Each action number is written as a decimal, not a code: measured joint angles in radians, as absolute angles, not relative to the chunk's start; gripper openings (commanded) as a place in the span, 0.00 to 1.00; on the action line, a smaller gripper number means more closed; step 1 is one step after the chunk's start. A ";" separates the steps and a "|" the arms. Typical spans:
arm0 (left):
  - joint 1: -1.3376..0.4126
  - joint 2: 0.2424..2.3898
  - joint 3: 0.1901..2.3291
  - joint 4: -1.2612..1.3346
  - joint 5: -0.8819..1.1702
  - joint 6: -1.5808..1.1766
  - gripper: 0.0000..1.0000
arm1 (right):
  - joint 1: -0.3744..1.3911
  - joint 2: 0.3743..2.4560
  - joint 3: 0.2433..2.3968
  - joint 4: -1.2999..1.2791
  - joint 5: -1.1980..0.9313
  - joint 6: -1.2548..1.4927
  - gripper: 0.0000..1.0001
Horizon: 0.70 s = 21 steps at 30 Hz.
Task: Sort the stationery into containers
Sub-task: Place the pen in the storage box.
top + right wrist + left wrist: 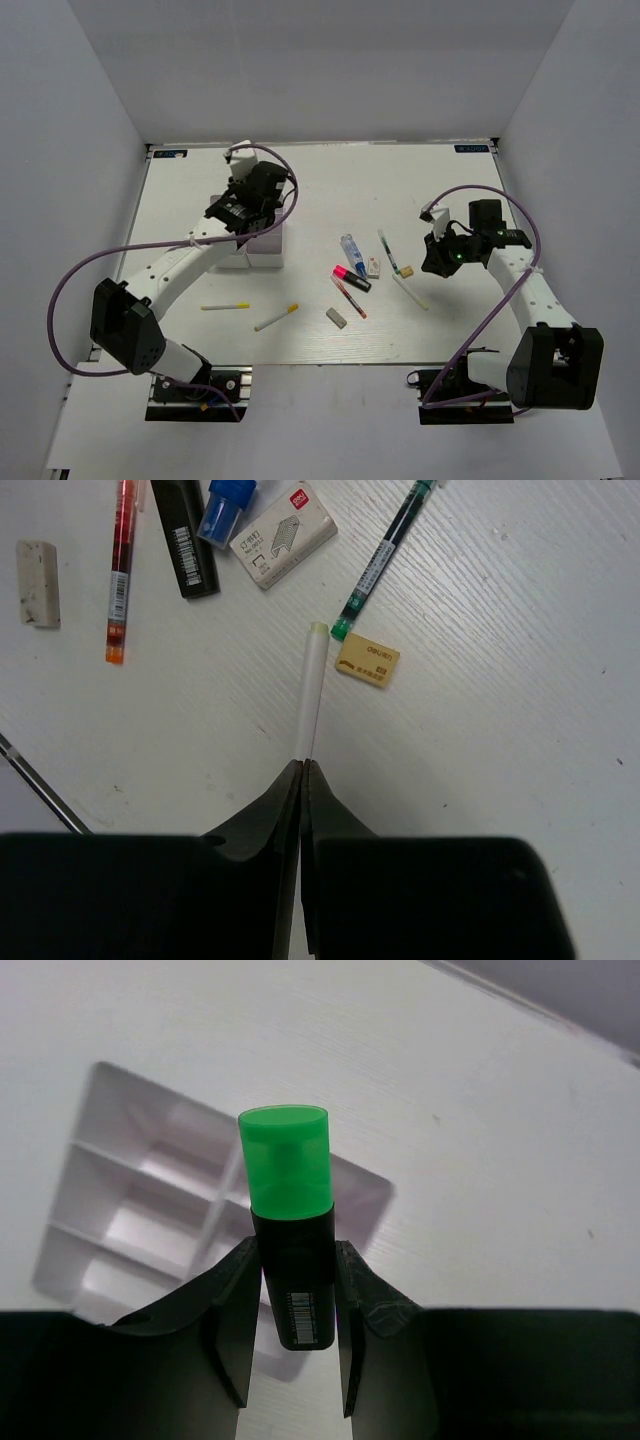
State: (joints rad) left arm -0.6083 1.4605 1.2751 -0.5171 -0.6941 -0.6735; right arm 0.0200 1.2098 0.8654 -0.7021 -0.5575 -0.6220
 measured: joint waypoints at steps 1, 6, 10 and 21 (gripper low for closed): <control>-0.597 1.460 1.282 -0.545 -0.728 -0.707 0.00 | 0.020 1.211 0.866 -0.702 -0.558 -0.623 0.06; -0.526 1.480 1.345 -0.733 -0.874 -0.893 0.00 | 0.020 1.216 0.865 -0.702 -0.563 -0.627 0.08; -0.481 1.579 1.468 -0.940 -0.962 -1.091 0.00 | 0.020 1.218 0.865 -0.702 -0.566 -0.631 0.08; -0.421 1.838 1.587 -1.203 -1.031 -1.353 0.00 | 0.018 1.220 0.865 -0.702 -0.572 -0.633 0.08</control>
State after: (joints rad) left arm -0.4206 1.8381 1.5871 -1.2026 -1.0313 -1.3525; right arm 0.0181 1.2201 0.8654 -0.7017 -0.5724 -0.6327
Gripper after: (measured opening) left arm 0.424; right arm 0.077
